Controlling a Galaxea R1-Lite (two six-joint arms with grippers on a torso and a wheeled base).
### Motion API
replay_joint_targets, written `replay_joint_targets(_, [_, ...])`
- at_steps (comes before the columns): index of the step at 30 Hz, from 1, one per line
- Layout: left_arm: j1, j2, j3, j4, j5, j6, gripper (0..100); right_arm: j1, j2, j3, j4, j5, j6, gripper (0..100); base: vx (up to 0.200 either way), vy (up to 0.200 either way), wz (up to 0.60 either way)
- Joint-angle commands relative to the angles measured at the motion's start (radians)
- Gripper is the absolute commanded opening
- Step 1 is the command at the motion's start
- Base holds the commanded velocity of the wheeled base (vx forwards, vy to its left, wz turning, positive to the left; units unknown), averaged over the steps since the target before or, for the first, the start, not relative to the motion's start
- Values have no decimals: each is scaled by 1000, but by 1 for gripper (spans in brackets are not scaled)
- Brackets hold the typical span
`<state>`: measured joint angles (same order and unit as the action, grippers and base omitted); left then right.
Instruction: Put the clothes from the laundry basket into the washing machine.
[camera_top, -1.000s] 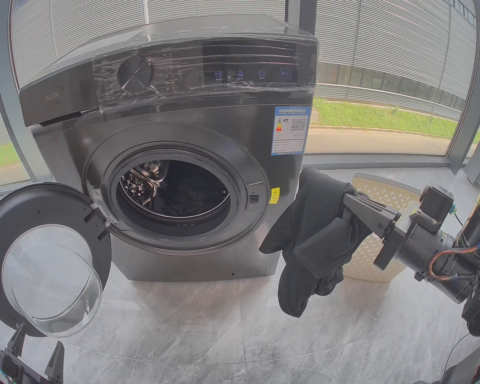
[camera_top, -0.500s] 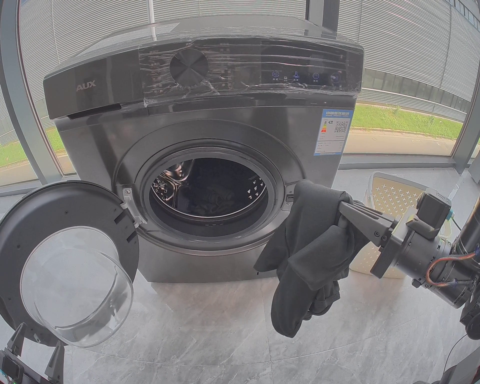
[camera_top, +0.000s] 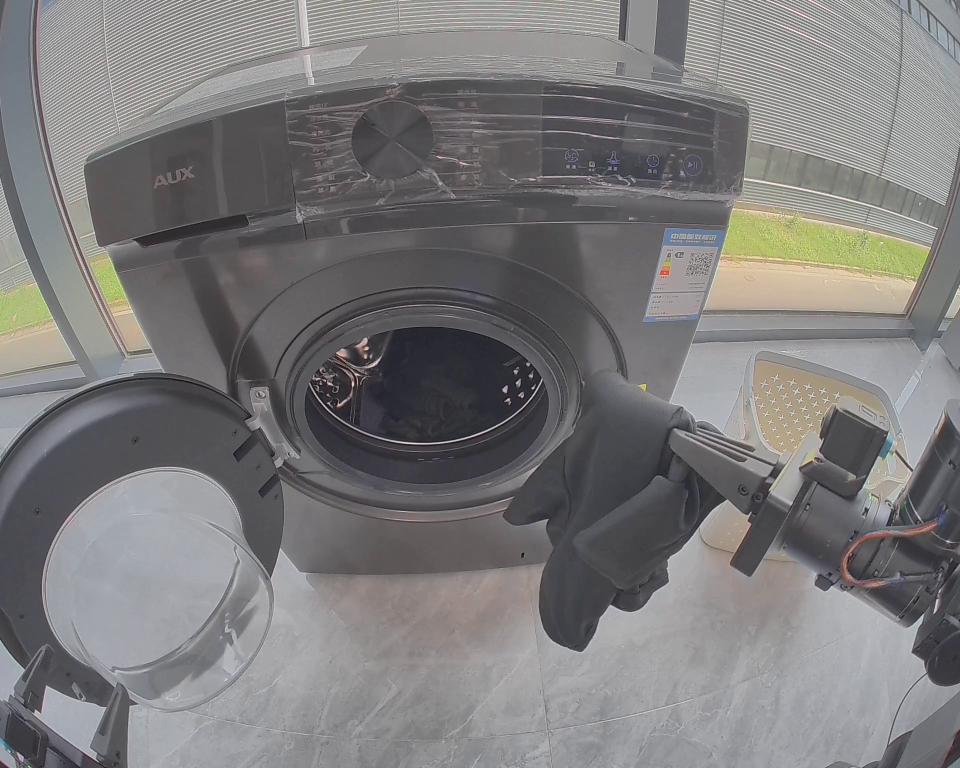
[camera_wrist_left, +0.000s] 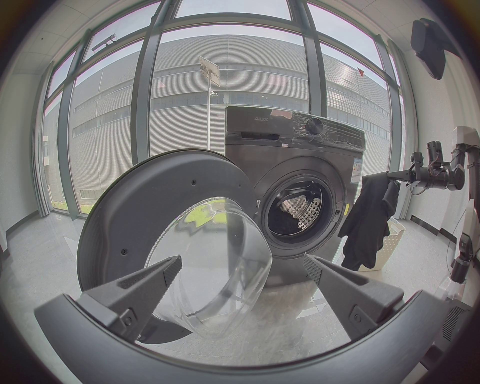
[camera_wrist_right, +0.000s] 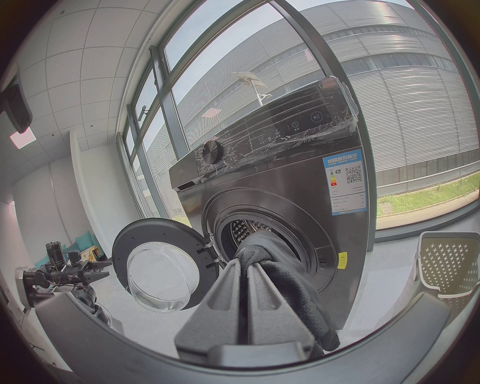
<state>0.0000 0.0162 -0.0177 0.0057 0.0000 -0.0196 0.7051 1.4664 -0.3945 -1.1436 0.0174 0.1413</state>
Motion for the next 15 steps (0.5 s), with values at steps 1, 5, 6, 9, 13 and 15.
replay_joint_targets(1, [0,-16,16,-1,0,-8,100,2,3,3,1,1,0,0,0,0,0])
replay_joint_targets(5, [0,-16,16,-1,-2,-16,100,4,29,-27,-5,1,6,0,0,0,0])
replay_joint_targets(6, [0,-16,16,0,-2,-14,100,5,38,-32,1,-1,12,0,0,0,0])
replay_joint_targets(9, [0,-16,16,0,-2,-10,100,1,46,-30,8,13,15,0,0,0,0])
replay_joint_targets(13, [0,-16,16,0,0,-11,100,-24,46,-57,10,102,17,0,0,0,0])
replay_joint_targets(15, [0,-16,16,0,0,-10,100,-36,42,-47,8,150,17,0,0,0,0])
